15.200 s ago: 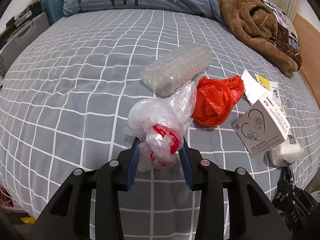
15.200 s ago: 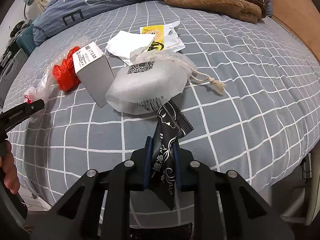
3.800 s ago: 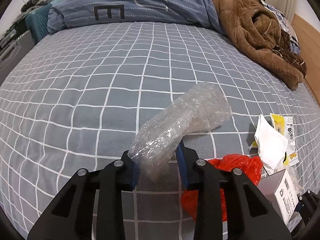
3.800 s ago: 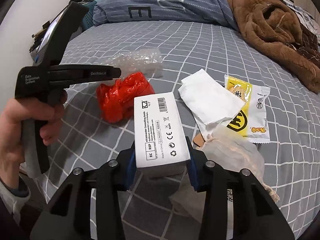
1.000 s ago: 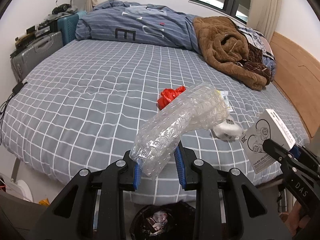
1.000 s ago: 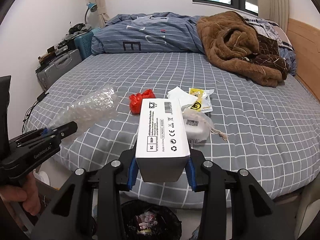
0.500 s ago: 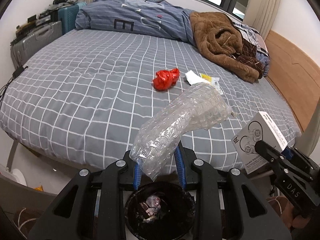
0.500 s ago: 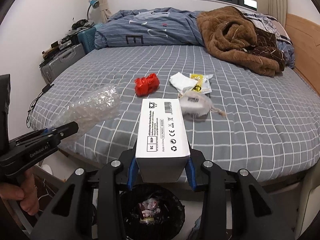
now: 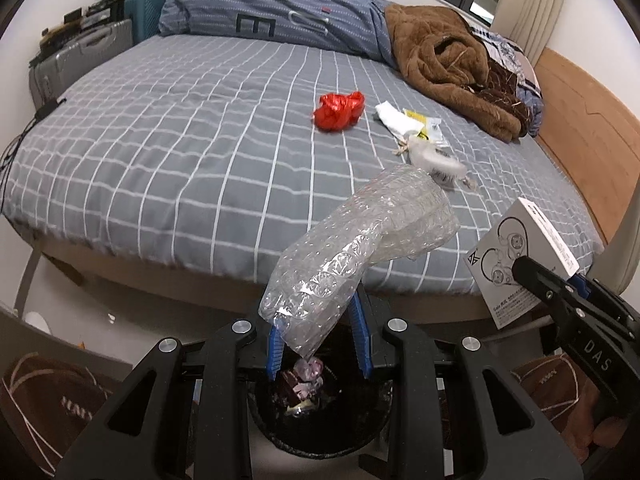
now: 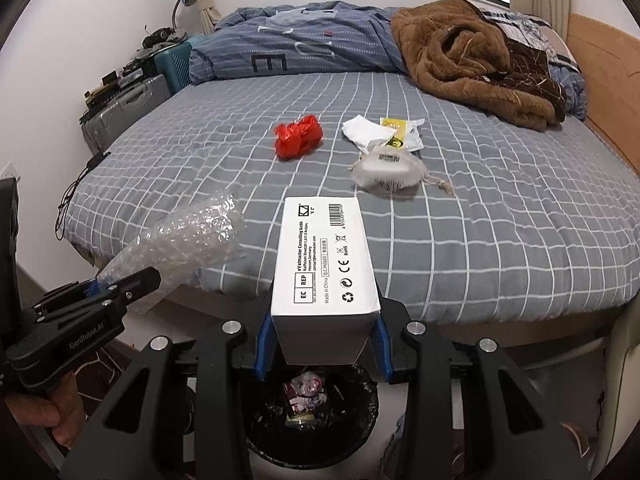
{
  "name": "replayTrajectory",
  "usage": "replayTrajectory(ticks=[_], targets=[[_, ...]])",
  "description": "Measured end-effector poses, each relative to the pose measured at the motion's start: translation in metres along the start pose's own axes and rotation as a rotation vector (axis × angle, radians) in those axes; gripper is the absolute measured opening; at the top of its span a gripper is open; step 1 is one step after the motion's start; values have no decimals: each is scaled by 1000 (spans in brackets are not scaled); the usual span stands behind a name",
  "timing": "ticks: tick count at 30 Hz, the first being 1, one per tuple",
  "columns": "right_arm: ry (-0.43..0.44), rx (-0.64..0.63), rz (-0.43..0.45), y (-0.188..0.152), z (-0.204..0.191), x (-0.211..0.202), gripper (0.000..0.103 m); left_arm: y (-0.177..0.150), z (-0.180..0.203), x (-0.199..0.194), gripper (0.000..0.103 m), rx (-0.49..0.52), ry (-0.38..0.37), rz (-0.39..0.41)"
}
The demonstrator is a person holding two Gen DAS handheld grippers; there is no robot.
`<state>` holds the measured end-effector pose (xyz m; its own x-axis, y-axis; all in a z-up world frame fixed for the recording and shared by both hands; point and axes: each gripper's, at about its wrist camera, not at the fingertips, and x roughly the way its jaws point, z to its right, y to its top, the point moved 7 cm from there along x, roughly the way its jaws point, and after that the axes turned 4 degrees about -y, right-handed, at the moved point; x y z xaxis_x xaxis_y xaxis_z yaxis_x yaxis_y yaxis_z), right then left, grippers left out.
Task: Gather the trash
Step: 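Lower both tools over the bin and open the right tool to drop the white box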
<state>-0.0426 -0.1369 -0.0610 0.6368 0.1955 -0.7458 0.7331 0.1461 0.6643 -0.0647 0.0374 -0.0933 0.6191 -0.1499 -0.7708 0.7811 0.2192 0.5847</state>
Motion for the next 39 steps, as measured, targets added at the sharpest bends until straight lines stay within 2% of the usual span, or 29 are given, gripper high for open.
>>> replayTrajectory(ticks=[19,30,39], targets=[[0,-2,-50,-50,-9,-2,37,-56,-12,-6,28,-5,50,-23],[8,7,-115,-78,-12,24,37,-84,-17,16,28,-8,66,-65],[14,38,-183,-100,-3,57,37,-101,-26,46,28,-16,79,-137]])
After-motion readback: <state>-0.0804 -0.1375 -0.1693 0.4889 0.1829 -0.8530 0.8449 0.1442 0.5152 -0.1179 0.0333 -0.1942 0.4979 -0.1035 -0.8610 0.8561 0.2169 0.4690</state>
